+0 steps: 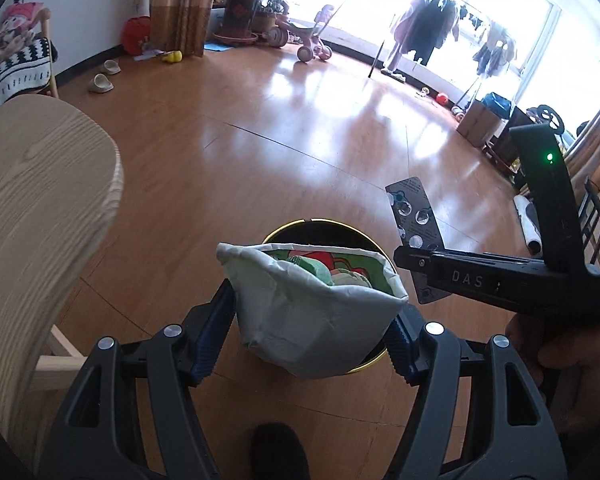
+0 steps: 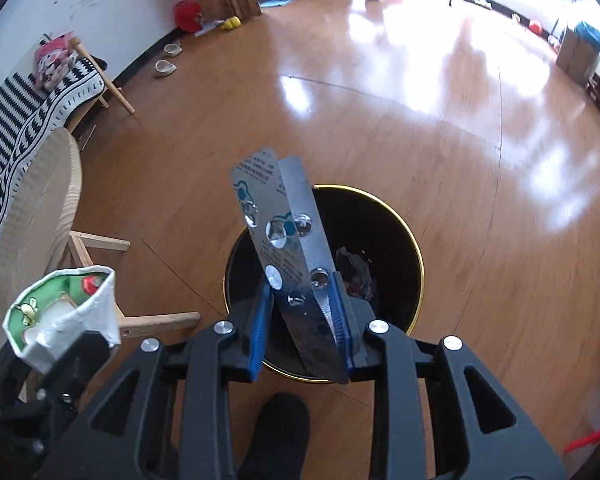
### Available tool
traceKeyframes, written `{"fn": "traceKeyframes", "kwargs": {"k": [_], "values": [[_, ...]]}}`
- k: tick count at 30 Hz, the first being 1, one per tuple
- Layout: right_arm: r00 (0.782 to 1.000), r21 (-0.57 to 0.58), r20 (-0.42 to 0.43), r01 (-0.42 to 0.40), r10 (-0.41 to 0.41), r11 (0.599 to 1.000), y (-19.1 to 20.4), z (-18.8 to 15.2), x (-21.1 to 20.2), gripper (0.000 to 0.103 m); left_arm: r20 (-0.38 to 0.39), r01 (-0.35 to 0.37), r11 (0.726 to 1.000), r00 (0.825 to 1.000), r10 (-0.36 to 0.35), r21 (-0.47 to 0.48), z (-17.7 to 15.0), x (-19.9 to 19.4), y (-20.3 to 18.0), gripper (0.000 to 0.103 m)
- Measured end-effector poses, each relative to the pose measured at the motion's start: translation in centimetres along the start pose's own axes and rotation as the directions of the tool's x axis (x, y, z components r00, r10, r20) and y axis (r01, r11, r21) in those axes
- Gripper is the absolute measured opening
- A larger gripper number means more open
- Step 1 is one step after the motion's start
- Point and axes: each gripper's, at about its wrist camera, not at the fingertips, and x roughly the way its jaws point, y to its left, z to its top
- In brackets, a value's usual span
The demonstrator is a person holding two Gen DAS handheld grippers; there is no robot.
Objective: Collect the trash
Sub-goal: 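Carry the bag and blister pack to the bin and open both tools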
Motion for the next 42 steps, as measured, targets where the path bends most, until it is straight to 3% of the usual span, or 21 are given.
{"fn": "traceKeyframes", "kwargs": {"k": [13, 15, 16, 17, 32, 35, 37, 42], "values": [[1.000, 0.041, 0.009, -0.015, 0.014, 0.999, 0.1, 1.8, 1.2, 0.029, -0.023, 0.011, 0.999, 1.000, -0.012, -0.040, 0.4, 1.6, 0.3, 0.067], [1.000, 0.051, 0.014, -0.022, 0.021, 0.998, -0.3, 1.6, 0.9, 0.038, -0.022, 0.015, 0.999, 1.000, -0.016, -0.039, 0.6, 1.6, 0.3, 0.067], [1.000, 0.055, 0.024, -0.016, 0.015, 0.998, -0.3, 1.6, 0.7, 0.058, -0.022, 0.016, 0.999, 1.000, -0.017, -0.039, 0.6, 1.7, 0.3, 0.067], [0.999, 0.055, 0.037, -0.009, 0.007, 0.998, -0.2, 1.6, 0.4, 0.070, -0.022, 0.017, 0.999, 1.000, -0.018, -0.039, 0.7, 1.8, 0.2, 0.067], [0.985, 0.199, 0.165, 0.017, -0.051, 0.980, -2.4, 1.2, -2.1, 0.076, -0.020, 0.077, 0.997, 0.997, -0.078, -0.030, 1.2, 4.4, -0.8, 0.068], [0.978, 0.227, 0.199, 0.018, -0.064, 0.974, -2.7, 1.0, -2.9, 0.077, -0.019, 0.113, 0.993, 0.993, -0.113, -0.033, 1.6, 5.2, -1.1, 0.076], [0.975, 0.229, 0.212, 0.012, -0.062, 0.973, -2.7, 0.9, -3.2, 0.078, -0.015, 0.099, 0.994, 0.995, -0.100, -0.038, 1.7, 5.5, -1.1, 0.090], [0.976, 0.191, 0.213, 0.012, -0.054, 0.981, -2.0, 1.1, -3.1, 0.078, -0.011, 0.093, 0.994, 0.996, -0.093, -0.049, 2.0, 4.6, -0.6, 0.090]]}}
